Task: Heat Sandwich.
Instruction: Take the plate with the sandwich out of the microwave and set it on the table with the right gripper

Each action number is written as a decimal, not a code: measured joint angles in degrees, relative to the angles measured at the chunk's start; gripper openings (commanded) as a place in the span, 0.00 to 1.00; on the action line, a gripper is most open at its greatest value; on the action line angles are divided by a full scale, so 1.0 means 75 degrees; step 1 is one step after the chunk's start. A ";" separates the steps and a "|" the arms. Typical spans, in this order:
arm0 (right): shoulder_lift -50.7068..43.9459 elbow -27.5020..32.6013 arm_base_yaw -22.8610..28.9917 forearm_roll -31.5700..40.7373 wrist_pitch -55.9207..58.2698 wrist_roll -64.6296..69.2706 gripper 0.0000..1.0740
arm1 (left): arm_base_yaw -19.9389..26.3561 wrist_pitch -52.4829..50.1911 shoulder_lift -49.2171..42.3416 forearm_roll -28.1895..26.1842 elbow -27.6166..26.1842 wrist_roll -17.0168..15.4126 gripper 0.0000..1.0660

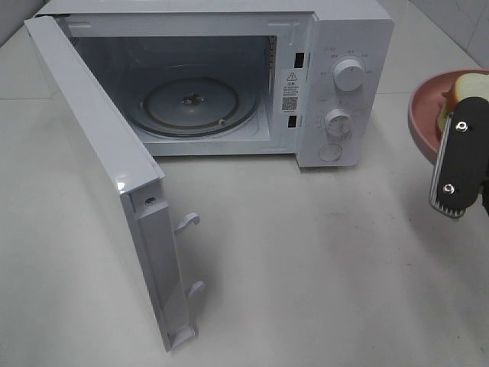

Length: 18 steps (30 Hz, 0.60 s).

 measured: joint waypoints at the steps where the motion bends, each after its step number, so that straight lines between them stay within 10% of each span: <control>1: 0.0000 0.0000 0.0000 -0.0130 0.0183 0.0435 0.00 | 0.0000 0.0000 0.0000 0.0000 0.0000 0.0000 0.92; 18: 0.0405 0.0000 0.0000 -0.0275 0.1085 0.3086 0.00 | 0.0000 0.0000 0.0000 0.0000 0.0000 0.0000 0.92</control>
